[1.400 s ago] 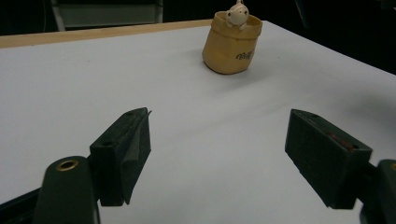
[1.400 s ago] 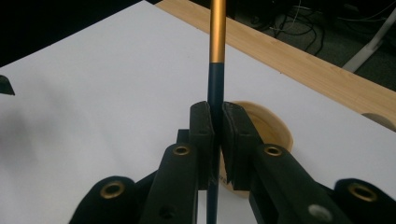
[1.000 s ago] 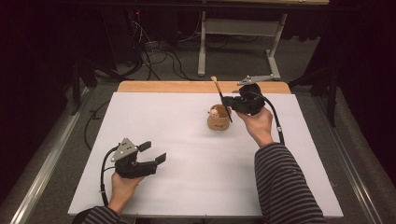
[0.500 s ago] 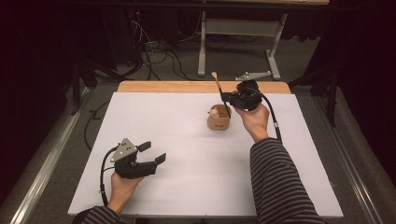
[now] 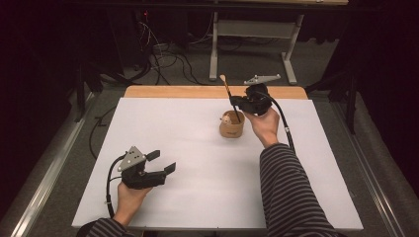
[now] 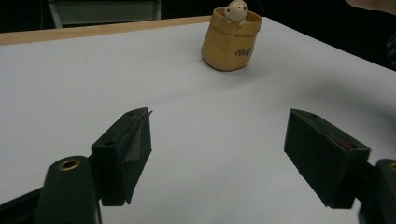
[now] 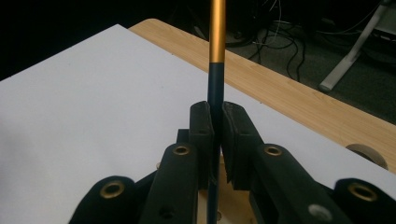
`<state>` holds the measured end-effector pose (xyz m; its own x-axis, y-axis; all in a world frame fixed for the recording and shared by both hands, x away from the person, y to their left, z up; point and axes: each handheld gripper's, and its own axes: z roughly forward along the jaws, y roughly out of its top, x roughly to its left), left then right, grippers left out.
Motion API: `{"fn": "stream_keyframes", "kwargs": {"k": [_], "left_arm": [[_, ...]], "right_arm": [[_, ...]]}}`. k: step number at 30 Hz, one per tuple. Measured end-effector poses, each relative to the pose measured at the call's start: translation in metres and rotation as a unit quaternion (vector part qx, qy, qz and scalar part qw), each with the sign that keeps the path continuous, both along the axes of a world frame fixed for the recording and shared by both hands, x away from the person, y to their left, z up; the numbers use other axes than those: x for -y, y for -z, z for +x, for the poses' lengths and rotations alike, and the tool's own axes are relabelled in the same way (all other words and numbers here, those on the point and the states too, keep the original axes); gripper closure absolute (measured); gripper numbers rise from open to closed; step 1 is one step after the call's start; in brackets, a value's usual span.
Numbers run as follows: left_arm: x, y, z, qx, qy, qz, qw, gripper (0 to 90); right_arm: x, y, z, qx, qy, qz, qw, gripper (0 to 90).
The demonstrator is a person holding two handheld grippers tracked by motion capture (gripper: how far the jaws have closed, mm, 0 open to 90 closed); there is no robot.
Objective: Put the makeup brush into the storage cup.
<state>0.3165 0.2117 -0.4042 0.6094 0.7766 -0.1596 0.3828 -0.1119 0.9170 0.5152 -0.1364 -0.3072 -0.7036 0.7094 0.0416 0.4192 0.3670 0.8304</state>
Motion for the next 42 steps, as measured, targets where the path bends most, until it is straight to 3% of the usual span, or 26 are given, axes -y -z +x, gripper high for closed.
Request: {"fn": "stream_keyframes", "kwargs": {"k": [12,22,42], "left_arm": [[0.001,0.000,0.000,-0.002,0.001,0.003,1.0000,23.9],[-0.001,0.000,0.000,0.000,-0.006,0.002,1.0000,23.6],[-0.001,0.000,-0.001,0.003,-0.009,0.000,1.0000,23.8]], "right_arm": [[-0.008,0.011,0.005,0.012,0.003,-0.020,0.9997,85.1],[-0.009,0.018,0.009,0.006,0.013,-0.038,0.9992,85.0],[-0.011,0.029,0.013,-0.010,0.020,-0.047,0.9986,84.8]]}}
